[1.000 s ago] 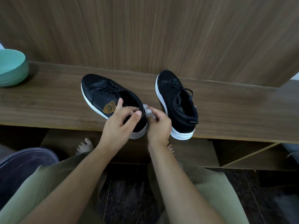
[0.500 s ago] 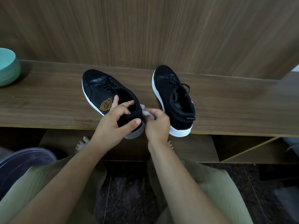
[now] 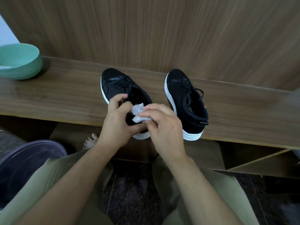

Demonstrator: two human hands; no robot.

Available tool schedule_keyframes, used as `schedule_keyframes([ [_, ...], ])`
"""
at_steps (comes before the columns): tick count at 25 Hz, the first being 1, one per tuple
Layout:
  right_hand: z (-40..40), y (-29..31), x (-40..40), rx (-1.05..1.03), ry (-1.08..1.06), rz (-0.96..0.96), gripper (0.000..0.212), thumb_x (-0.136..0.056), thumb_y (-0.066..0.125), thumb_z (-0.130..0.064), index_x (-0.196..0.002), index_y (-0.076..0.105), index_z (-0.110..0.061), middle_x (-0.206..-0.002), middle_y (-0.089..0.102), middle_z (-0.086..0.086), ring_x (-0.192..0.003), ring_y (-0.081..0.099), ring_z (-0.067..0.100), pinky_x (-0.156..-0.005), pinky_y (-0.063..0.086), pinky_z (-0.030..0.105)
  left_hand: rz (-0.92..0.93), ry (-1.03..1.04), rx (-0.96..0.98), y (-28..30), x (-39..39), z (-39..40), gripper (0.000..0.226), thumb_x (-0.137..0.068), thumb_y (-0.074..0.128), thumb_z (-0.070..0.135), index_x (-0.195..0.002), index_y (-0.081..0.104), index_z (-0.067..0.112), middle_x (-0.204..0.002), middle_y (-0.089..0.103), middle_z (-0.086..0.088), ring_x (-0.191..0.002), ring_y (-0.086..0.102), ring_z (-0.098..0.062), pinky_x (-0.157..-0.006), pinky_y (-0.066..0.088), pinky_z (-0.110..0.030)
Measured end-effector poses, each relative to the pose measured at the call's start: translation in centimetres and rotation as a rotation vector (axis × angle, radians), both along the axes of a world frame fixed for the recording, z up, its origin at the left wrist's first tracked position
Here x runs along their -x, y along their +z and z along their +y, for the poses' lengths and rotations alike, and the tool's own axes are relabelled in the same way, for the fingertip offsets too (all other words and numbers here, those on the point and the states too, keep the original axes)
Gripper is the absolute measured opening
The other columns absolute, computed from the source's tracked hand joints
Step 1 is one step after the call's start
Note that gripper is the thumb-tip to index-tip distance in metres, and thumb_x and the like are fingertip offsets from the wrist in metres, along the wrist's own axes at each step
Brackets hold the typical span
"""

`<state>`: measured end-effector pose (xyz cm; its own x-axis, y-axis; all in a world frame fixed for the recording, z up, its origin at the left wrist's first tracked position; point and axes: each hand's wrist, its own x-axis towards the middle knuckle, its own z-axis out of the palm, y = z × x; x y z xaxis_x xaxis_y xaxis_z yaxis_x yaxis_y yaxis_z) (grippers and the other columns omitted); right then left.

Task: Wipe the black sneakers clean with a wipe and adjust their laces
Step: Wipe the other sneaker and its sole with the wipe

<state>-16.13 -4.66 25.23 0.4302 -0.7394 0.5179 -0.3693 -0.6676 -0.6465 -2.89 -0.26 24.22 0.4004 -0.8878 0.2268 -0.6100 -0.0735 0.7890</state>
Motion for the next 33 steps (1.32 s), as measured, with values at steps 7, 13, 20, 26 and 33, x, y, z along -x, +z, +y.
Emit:
schedule_keyframes([
  [7, -3.3, 0.9, 0.5, -0.290, -0.081, -0.043, 0.023, -0.083, 0.065, -0.002, -0.094, 0.072, -0.021, -0.093, 0.066, -0.010, -0.080, 0.060, -0.002, -0.069, 0.042, 0.006, 0.090, 0.022, -0.007, -0.4, 0.1, -0.1, 0.037, -0.059, 0.084, 0.028, -0.080, 0.056, 0.015, -0.130, 0.027, 0.011, -0.125, 0.025, -0.001, -0.085, 0.023, -0.001],
  [13, -0.3, 1.0, 1.2, 0.139, 0.133, 0.129, 0.025, -0.074, 0.055, -0.007, -0.087, 0.074, -0.015, -0.096, 0.071, -0.003, -0.093, 0.058, 0.008, -0.082, 0.045, 0.014, 0.059, -0.016, 0.032, -0.7, -0.3, -0.2, 0.035, -0.061, 0.079, 0.032, -0.078, 0.053, 0.016, -0.132, 0.032, -0.001, -0.120, 0.026, 0.012, -0.091, 0.031, -0.011],
  [20, -3.6, -0.2, -0.6, -0.295, -0.137, 0.002, 0.021, -0.084, 0.065, -0.006, -0.099, 0.072, -0.019, -0.094, 0.069, -0.004, -0.079, 0.060, 0.001, -0.069, 0.041, 0.011, 0.204, -0.179, -0.076, 0.5, -2.7, 0.3, 0.036, -0.053, 0.085, 0.026, -0.067, 0.052, 0.021, -0.117, 0.034, 0.012, -0.118, 0.034, 0.005, -0.098, 0.040, -0.026],
  [26, -0.8, 1.3, -1.1, -0.032, 0.062, 0.051, 0.026, -0.080, 0.060, -0.002, -0.098, 0.074, -0.014, -0.101, 0.071, -0.002, -0.095, 0.064, 0.015, -0.084, 0.051, 0.028, 0.380, 0.035, 0.017, 0.7, -3.4, -0.5, 0.032, -0.076, 0.071, 0.025, -0.106, 0.062, 0.030, -0.136, 0.035, 0.011, -0.118, 0.034, 0.013, -0.104, 0.038, -0.032],
  [33, -4.9, 2.0, -4.0, 0.079, 0.035, 0.194, 0.027, -0.078, 0.061, 0.001, -0.094, 0.074, -0.016, -0.099, 0.072, -0.001, -0.094, 0.065, 0.022, -0.081, 0.053, 0.037, 0.388, 0.104, -0.035, 0.3, -3.3, -2.0, 0.065, -0.078, 0.062, 0.008, -0.136, 0.044, 0.032, -0.131, 0.055, 0.009, -0.120, 0.050, -0.006, -0.099, 0.046, -0.037],
])
